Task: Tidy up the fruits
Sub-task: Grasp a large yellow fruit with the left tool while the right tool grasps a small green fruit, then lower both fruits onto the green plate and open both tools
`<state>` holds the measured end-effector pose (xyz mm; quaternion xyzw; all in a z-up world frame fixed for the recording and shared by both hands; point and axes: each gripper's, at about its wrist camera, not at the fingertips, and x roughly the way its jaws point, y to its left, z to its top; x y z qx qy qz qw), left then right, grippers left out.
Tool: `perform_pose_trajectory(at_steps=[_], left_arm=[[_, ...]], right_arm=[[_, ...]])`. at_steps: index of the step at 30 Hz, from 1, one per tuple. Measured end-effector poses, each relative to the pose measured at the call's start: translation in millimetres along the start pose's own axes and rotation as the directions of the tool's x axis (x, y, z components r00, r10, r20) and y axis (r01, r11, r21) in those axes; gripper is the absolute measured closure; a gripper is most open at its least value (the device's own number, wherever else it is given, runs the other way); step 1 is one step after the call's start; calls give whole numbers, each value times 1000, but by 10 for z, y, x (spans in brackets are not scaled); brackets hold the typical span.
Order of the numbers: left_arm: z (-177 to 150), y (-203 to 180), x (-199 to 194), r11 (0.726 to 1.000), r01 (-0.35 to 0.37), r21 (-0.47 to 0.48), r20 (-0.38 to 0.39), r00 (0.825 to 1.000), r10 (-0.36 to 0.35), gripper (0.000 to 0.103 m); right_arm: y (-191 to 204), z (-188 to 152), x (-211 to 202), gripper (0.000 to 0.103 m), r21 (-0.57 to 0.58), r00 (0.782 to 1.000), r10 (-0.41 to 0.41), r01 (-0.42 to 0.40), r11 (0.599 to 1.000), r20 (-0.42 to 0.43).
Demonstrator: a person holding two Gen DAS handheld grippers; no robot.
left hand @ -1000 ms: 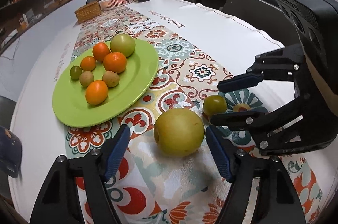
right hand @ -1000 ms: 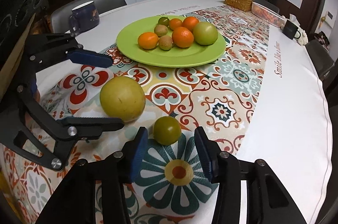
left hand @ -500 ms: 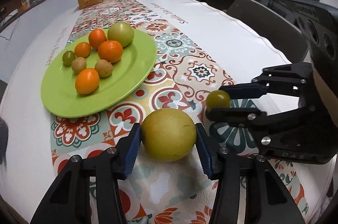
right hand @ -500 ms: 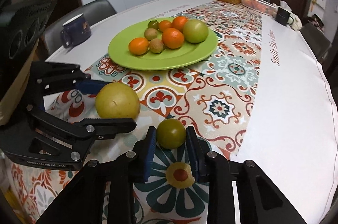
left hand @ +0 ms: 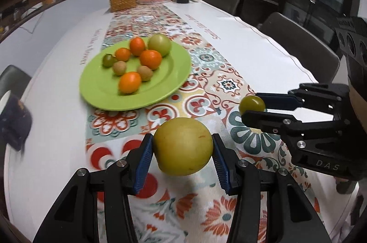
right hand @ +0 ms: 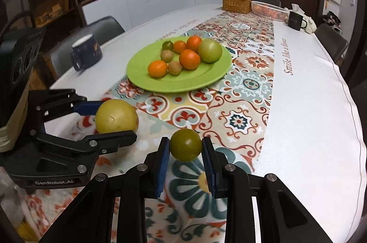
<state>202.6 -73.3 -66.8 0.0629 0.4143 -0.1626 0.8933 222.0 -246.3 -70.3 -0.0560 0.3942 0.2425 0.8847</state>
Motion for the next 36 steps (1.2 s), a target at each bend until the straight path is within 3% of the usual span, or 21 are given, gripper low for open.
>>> perform_pose_trajectory(at_steps=[10, 20, 36], left_arm=[[-37, 228, -411, 995, -72, -68, 50, 996, 76, 53], [133, 465, -639, 989, -125, -82, 113, 985, 134, 53], [591, 802, -518, 985, -145, -92, 156, 975, 158, 53]], right_arm=[[268, 127, -228, 73, 30, 997, -2, 0, 1000, 81], [436, 418, -324, 73, 29, 988, -12, 8, 1000, 152], [425, 984, -100, 73, 1, 979, -41, 41, 999, 198]])
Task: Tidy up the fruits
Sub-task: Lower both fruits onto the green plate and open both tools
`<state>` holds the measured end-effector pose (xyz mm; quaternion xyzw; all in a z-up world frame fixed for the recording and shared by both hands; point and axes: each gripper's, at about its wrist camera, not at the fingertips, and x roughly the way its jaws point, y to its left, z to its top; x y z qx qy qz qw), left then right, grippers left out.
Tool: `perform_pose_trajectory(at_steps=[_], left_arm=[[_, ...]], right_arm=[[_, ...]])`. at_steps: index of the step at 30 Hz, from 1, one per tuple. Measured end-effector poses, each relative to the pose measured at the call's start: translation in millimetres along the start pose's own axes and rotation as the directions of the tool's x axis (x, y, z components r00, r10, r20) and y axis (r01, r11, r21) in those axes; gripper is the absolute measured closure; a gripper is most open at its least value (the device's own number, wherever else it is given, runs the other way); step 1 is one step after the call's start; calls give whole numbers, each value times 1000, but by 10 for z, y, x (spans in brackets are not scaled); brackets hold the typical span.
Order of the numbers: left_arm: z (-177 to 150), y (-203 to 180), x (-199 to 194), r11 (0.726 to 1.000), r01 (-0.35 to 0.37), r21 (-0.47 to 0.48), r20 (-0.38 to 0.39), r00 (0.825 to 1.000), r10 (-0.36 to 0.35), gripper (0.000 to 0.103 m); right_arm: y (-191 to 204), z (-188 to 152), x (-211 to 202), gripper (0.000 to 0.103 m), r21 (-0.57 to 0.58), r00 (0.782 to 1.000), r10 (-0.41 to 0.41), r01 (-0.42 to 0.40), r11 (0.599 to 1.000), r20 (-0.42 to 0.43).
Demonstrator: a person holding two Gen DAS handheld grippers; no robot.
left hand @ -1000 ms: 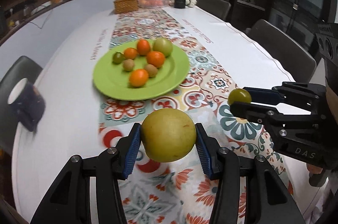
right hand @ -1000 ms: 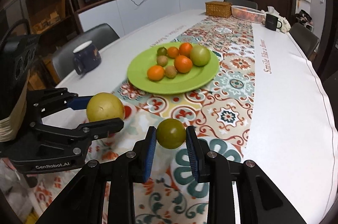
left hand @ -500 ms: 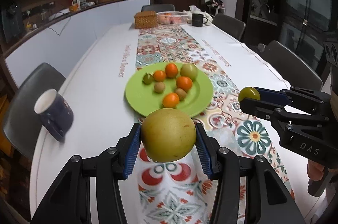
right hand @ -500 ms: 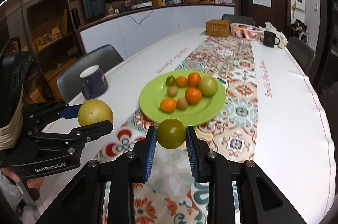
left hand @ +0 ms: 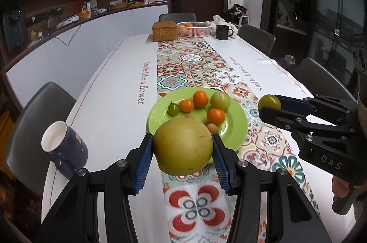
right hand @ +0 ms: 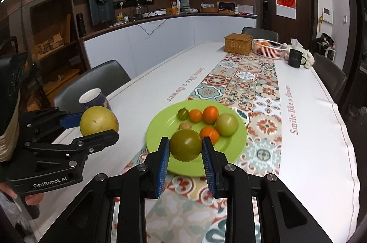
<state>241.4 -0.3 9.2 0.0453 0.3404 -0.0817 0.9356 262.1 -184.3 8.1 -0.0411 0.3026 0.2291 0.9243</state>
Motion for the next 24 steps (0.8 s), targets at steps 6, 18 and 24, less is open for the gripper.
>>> perform_pose_trajectory(at_steps=[6, 18, 24], left_arm=[[106, 74, 176, 1000, 1, -9, -3, 1000, -1, 53], [162, 177, 660, 1000, 19, 3, -41, 999, -19, 53], [156, 226, 936, 999, 41, 6, -71, 997, -40, 53]], right_arm=[[-34, 133, 185, 73, -5, 1000, -1, 1, 1000, -4], [-112, 249, 685, 73, 4, 998, 10, -9, 1000, -57], [-173, 268, 1003, 73, -2, 995, 3, -3, 1000, -102]])
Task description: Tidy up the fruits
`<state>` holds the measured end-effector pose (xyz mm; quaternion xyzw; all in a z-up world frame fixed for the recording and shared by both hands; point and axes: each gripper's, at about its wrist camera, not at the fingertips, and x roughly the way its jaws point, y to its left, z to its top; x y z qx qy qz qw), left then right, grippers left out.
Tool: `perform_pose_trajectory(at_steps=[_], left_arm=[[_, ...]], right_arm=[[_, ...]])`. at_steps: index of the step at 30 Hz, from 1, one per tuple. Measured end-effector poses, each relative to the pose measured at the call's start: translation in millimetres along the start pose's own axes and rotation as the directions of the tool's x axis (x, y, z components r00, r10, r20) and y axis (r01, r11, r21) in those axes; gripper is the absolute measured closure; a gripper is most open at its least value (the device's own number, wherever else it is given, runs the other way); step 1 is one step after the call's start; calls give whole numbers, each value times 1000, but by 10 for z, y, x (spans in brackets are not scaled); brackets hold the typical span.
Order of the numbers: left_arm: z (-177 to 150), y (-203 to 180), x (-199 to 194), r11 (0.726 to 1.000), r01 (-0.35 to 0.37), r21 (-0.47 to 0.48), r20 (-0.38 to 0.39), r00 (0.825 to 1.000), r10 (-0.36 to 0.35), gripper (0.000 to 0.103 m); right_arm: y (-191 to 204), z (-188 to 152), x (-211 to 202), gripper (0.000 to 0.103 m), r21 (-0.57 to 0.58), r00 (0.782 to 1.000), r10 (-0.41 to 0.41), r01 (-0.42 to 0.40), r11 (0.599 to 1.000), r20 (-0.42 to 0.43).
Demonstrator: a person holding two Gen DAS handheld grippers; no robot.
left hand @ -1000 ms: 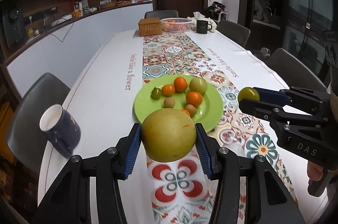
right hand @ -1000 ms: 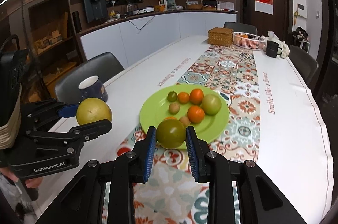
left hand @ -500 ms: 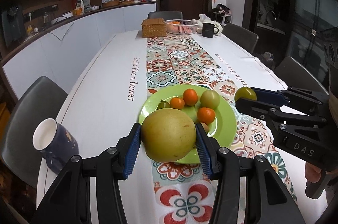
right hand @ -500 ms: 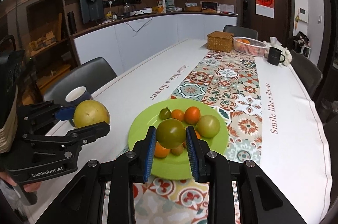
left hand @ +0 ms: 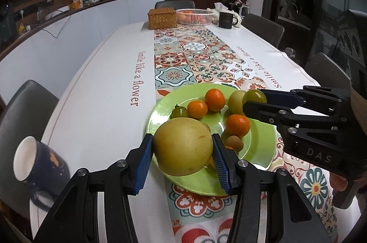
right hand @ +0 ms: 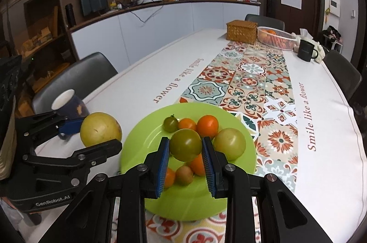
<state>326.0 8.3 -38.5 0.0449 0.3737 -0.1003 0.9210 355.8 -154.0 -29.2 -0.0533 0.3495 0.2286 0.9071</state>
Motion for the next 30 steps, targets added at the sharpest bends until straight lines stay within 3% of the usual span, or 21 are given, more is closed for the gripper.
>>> perform_pose_trajectory(at_steps=[17, 19, 21, 23, 28, 30], left_arm=[[-59, -13, 536, 998, 53, 39, -111, 993, -48, 53], [-60, -22, 528, 998, 50, 44, -98, 994, -46, 49], [-46, -39, 473, 997, 49, 52, -73, 996, -45, 38], [-24, -50, 422, 998, 35, 59, -56, 998, -31, 37], [-39, -22, 266, 999, 11, 34, -40, 999, -10, 36], [-45, -15, 174, 1000, -5, 19, -24, 1000, 5, 36]], right_arm=[[-79, -9, 569, 73, 0, 996, -7, 7, 1000, -93], [-92, -21, 574, 73, 5, 996, -14, 15, 1000, -87], [-105, -22, 561, 73, 18, 997, 0, 1, 1000, -82], [-117, -22, 536, 62, 28, 997, 5, -3, 1000, -75], [-137, -52, 345, 61, 54, 999, -20, 22, 998, -44], [-137, -72, 242, 55, 63, 999, -44, 45, 997, -30]])
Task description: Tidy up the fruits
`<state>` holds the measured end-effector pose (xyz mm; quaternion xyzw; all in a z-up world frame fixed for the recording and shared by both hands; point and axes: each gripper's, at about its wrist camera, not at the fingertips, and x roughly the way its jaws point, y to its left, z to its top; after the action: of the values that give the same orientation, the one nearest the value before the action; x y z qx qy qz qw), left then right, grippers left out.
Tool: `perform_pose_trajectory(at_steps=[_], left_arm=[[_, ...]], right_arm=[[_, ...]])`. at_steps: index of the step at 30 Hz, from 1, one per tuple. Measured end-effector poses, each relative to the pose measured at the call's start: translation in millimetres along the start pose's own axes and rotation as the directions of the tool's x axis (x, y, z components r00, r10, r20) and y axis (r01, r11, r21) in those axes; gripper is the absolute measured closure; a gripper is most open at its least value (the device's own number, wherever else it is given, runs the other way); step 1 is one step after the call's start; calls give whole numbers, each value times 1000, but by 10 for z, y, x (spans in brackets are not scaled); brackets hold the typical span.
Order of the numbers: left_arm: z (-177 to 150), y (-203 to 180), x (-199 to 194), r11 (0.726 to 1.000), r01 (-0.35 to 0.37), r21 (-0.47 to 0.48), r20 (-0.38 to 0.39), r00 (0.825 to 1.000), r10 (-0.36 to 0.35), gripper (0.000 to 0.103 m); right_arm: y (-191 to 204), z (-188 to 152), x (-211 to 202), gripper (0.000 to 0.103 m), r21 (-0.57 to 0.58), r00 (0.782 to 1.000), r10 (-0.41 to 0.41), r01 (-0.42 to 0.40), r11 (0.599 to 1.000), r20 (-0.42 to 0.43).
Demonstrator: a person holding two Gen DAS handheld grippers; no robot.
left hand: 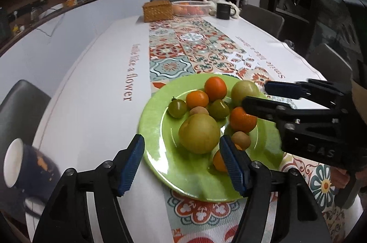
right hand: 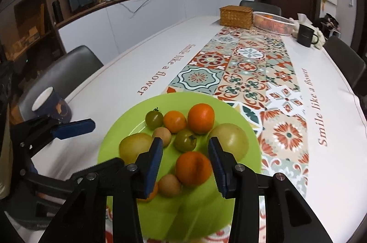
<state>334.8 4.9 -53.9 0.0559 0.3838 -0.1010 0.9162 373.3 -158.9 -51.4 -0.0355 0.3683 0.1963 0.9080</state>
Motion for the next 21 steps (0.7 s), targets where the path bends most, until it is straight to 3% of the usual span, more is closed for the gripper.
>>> perform_pose_trajectory(at_steps=[7, 13, 21], left_arm=[[10, -62, -498, 998, -54, -31, 103, 993, 57, 32], [-43, -182, -1039, 995, -91, -44, 194, 976, 98, 24], [-290, -366, -1573, 991, -107, -75, 240, 963, 122, 13]], right_arm=[[3, -122, -532, 42, 40, 995, -72, 70, 997, 70], [54, -243, -1049, 33, 78, 986, -108, 99, 992, 128], [199, -521, -1761, 20, 95, 962, -178, 161, 982, 208]])
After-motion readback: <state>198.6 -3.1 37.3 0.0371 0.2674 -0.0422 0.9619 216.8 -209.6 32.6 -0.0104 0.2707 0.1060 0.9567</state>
